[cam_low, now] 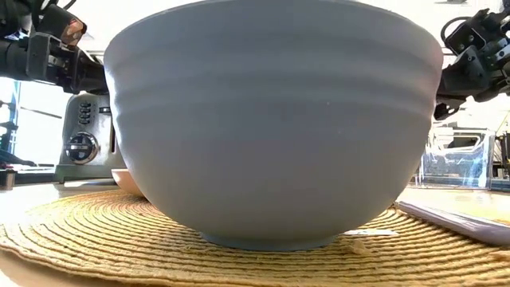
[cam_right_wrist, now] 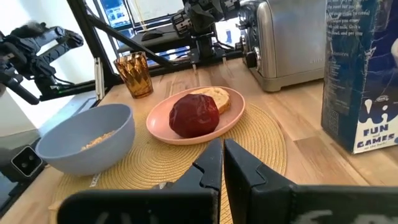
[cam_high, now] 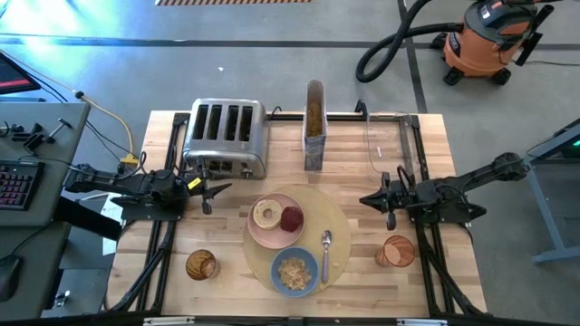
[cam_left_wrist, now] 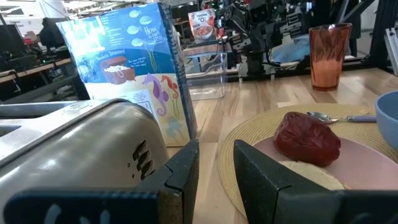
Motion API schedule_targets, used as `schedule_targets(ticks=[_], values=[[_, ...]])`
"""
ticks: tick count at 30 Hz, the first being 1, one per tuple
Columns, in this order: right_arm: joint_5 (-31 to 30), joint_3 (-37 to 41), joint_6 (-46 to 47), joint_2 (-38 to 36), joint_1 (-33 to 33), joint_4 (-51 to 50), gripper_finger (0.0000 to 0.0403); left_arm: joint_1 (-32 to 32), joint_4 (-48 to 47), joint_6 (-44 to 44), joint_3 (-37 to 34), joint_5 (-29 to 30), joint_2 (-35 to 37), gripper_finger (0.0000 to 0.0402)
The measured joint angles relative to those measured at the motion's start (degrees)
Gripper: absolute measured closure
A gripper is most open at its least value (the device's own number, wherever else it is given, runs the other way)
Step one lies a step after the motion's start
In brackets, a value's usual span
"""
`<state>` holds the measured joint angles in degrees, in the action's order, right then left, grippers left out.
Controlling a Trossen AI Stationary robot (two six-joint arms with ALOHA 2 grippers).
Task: Arrange a breakfast setting
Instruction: Return to home position
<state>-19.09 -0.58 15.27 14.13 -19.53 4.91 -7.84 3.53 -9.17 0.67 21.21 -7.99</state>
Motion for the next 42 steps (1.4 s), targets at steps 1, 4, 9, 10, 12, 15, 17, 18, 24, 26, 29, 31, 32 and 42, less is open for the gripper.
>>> schedule_targets(ticks=[1, 4, 9, 10, 12, 15, 17, 18, 24, 26, 29, 31, 32, 42], values=[[0.0, 0.0, 0.37, 0.0, 0.0, 0.0, 0.0403, -0.01, -0.01, 0.0, 0.0, 0.0, 0.02, 0.0311], [0.0, 0.0, 1.55, 0.0, 0.0, 0.0, 0.0403, -0.12, 0.16, 0.0, 0.02, -0.01, 0.82, 0.0311], [-0.14, 0.0, 1.67, 0.0, 0.04, 0.0, 0.0403, -0.12, -0.04, 0.01, 0.04, 0.0, 3.18, 0.0311], [-0.13, 0.0, 1.65, 0.0, 0.04, 0.0, 0.0403, -0.11, 0.13, -0.02, 0.04, 0.0, 3.89, 0.0311], [-0.13, 0.0, 1.35, 0.0, 0.04, -0.02, 0.0403, -0.13, -0.12, 0.0, 0.04, -0.01, 5.9, 0.0311], [-0.13, 0.0, 1.33, 0.0, 0.04, -0.04, 0.0403, -0.11, 0.55, 0.02, 0.09, 0.02, 7.88, 0.0311], [-0.11, 0.0, 1.29, -0.02, 0.04, -0.04, 0.0403, -0.15, 0.96, 0.0, 0.07, 0.07, 7.76, 0.0311], [-0.11, 0.0, 1.26, -0.04, 0.04, -0.04, 0.0403, -0.15, 1.18, 0.0, 0.09, 0.09, 7.76, 0.0311], [0.06, 0.0, 1.23, -3.64, 0.04, -1.46, 0.0403, -0.15, 0.24, -0.01, 0.07, 0.12, 7.79, 0.0311], [0.08, 0.0, 1.22, -6.12, 0.11, -1.44, 0.0403, -0.15, -0.08, 0.0, 0.06, 0.15, 7.78, 0.0311], [0.08, 0.0, 1.22, -9.87, 0.98, -1.38, 0.0403, -0.13, 0.08, -0.01, 0.07, 0.15, 7.78, 0.0311], [0.07, 0.0, 1.22, -11.79, 2.02, -1.38, 0.0403, -0.13, 0.07, 0.0, 0.07, 0.15, 7.78, 0.0311], [0.07, 0.0, 1.22, -12.46, 2.61, -1.38, 0.0403, -0.13, 0.09, 0.0, 0.07, 0.2, 7.78, 0.0311], [0.04, 0.0, 1.22, -13.97, 7.91, -1.38, 0.0403, -0.04, 0.04, 0.0, 0.07, 0.2, 7.77, 0.0311]])
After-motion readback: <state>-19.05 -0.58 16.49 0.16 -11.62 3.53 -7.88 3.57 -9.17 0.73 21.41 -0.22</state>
